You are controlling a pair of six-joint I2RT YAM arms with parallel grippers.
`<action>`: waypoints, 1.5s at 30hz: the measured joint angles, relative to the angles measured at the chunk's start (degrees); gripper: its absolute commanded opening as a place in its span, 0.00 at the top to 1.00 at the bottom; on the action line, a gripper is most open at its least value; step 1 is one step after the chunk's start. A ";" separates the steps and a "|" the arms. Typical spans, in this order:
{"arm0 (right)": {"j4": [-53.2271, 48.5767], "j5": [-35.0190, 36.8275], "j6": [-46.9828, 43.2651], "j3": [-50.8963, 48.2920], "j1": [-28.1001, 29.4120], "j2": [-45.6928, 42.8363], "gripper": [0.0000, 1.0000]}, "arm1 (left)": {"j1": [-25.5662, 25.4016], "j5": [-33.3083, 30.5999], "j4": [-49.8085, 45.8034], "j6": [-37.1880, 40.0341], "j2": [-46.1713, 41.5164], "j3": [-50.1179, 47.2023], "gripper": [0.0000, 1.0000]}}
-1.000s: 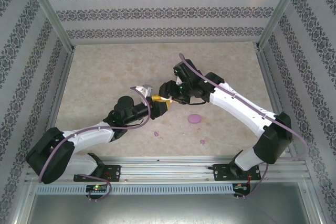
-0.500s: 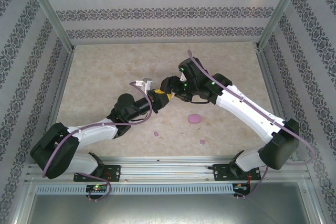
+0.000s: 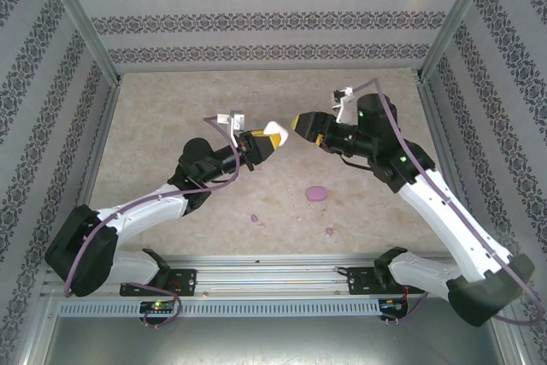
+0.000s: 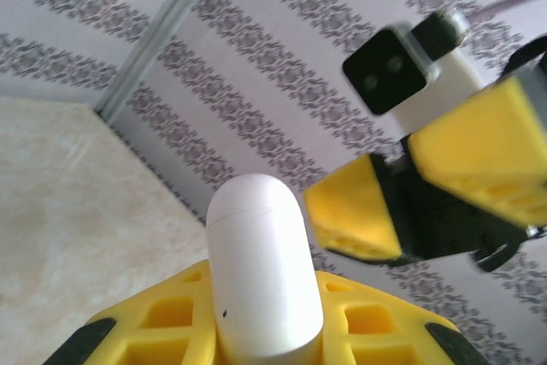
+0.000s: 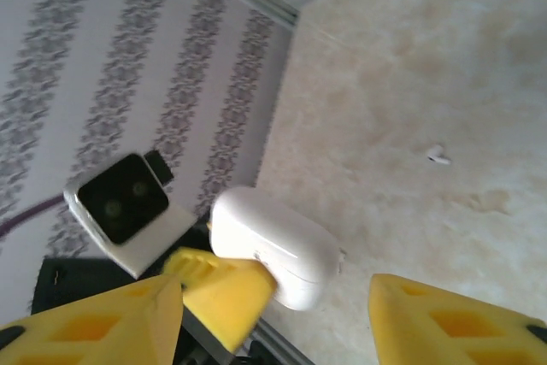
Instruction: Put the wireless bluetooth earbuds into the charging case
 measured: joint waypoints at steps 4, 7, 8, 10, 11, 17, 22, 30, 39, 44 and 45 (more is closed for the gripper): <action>7.17 -5.25 0.04 -3.61 -1.18 -1.42 0.44 | 0.31 4.00 -2.43 -1.36 -2.56 3.82 0.94; 11.30 -8.81 0.35 -4.39 -1.53 -0.66 0.47 | 0.31 5.97 -2.89 -2.95 -3.58 4.96 0.94; 12.81 -9.97 0.50 -4.39 -1.55 -0.33 0.49 | 0.35 6.54 -2.91 -3.74 -3.65 5.16 0.94; 16.22 -12.41 0.92 -4.48 -1.53 0.42 0.51 | 0.57 7.50 -2.99 -5.29 -3.56 5.27 0.94; 18.29 -13.64 1.46 -4.70 -1.51 0.81 0.52 | 0.59 7.93 -2.97 -6.21 -3.52 5.27 0.94; 25.73 -17.53 3.48 -6.16 -1.11 2.38 0.59 | 0.63 8.79 -2.51 -10.47 -3.23 5.33 0.94; 28.68 -18.60 3.98 -7.13 -0.26 2.84 0.58 | 0.92 9.64 -2.40 -12.81 -3.13 6.03 0.95; 32.17 -19.69 5.22 -8.94 -0.31 2.25 0.78 | 2.10 10.36 0.07 -16.74 -2.71 6.29 0.95; 33.40 -20.63 4.35 -9.09 -0.26 2.23 0.94 | 2.19 11.13 -0.59 -17.03 -4.02 6.29 0.74; 25.86 -20.48 -1.90 -7.08 0.00 1.79 0.93 | 4.57 14.88 -7.56 -13.79 -6.32 6.71 0.47; 23.28 -20.41 -3.78 -6.23 0.00 1.81 0.94 | 5.77 16.15 -9.77 -12.98 -7.10 7.32 0.44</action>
